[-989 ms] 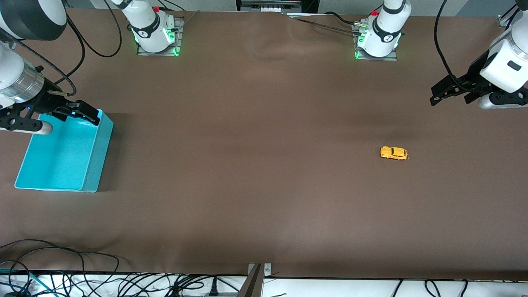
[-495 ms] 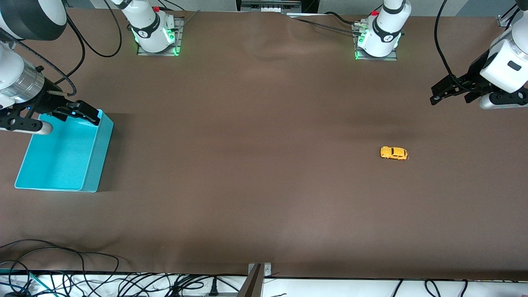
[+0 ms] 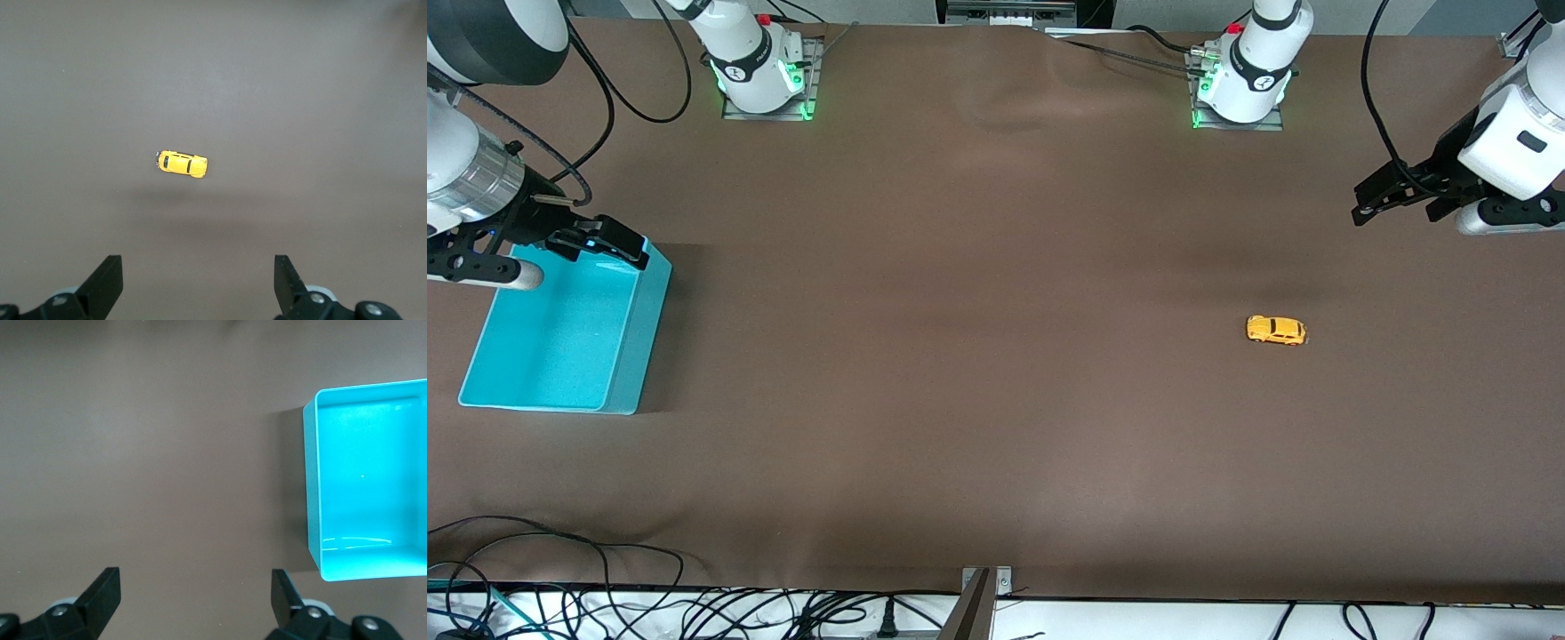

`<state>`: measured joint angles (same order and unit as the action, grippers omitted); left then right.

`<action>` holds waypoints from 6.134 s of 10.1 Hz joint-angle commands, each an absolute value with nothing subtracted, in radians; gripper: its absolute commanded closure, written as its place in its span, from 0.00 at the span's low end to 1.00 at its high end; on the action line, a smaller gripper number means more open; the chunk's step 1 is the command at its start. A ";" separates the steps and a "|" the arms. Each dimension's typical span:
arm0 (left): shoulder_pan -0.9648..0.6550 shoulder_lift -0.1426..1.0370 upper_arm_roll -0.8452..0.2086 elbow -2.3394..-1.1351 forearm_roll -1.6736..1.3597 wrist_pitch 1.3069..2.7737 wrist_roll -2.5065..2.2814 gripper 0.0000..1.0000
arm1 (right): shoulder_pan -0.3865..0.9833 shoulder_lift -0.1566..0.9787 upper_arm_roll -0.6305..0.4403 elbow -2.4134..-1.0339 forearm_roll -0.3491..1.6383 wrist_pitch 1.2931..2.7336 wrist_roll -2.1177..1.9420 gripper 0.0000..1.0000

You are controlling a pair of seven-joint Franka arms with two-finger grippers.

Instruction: Wind up and store yellow beetle car

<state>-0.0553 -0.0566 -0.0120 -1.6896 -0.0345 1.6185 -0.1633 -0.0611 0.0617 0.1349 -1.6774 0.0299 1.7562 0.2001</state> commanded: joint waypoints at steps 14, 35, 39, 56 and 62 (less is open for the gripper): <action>-0.069 -0.048 -0.018 -1.647 -0.011 1.595 -0.138 0.00 | -0.061 0.069 0.137 -1.663 0.051 1.750 0.210 0.00; -0.002 0.385 -0.014 -1.909 0.078 2.150 1.300 0.00 | -0.040 0.114 0.138 -1.623 -0.002 1.634 0.215 0.00; 0.000 0.390 -0.014 -2.054 0.112 2.357 1.440 0.00 | -0.038 0.114 0.138 -1.626 -0.002 1.631 0.215 0.00; 0.035 0.419 -0.018 -2.187 0.121 2.546 1.407 0.84 | -0.038 0.114 0.138 -1.628 -0.002 1.623 0.215 0.00; 0.025 0.406 -0.170 -2.145 0.123 2.513 1.387 0.88 | -0.038 0.114 0.138 -1.628 -0.002 1.623 0.209 0.00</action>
